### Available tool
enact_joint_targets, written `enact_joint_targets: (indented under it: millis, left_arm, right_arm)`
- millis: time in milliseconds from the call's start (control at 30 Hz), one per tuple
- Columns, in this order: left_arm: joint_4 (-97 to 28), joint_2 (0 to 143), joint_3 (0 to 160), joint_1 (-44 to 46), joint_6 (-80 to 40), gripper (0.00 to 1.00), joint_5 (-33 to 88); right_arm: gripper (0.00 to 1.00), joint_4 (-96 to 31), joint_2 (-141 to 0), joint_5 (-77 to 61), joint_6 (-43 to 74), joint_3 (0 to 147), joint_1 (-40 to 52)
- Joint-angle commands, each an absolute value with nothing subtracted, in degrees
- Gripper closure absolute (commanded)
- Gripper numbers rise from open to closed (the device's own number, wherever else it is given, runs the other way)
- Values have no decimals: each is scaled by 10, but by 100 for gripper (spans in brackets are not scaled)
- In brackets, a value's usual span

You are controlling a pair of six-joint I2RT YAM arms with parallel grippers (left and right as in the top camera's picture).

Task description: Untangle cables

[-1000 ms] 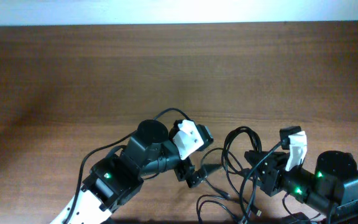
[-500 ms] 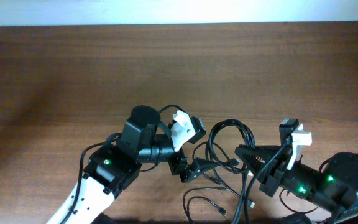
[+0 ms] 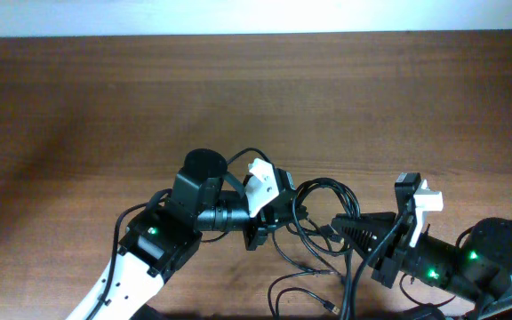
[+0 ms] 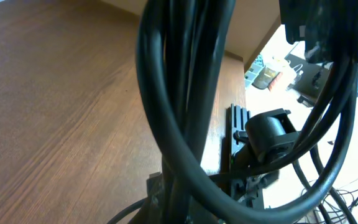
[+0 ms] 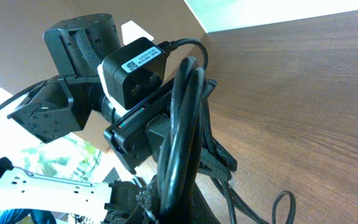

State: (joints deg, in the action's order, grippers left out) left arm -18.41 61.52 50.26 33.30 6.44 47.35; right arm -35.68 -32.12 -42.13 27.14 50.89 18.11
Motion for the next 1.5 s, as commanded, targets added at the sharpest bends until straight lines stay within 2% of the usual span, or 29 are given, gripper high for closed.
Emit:
enact_joint_targets:
  millis: [0, 67, 133, 200, 400, 467, 700, 1167, 1367, 1467]
  left_arm:
    - [-178, 615, 508, 332, 72, 100, 477]
    - [-178, 615, 508, 332, 72, 100, 471]
    - [-180, 615, 508, 332, 72, 100, 471]
    - [-185, 615, 508, 332, 72, 100, 471]
    - [-193, 615, 508, 332, 71, 100, 449]
    - [-194, 615, 508, 332, 12, 100, 392]
    - [-183, 615, 508, 332, -48, 100, 368]
    - [-122, 614, 508, 332, -24, 100, 556]
    - [-115, 613, 508, 332, -17, 100, 563]
    - [-113, 613, 508, 332, -17, 100, 561]
  right_arm:
    - [95, -377, -318, -426, 232, 517, 183]
    - [88, -406, -318, -386, 227, 517, 183]
    - [71, -448, -318, -321, 227, 517, 183]
    - [59, -470, -318, -284, 228, 517, 183]
    - [35, -510, -318, -219, 230, 517, 183]
    - [30, -513, -318, -204, 234, 517, 183]
    - [24, -533, -318, -160, 265, 517, 183]
    - [21, -536, -318, -157, 267, 517, 183]
    - [18, -609, -318, -37, 305, 517, 183]
    - [18, -616, -318, -29, 308, 517, 183]
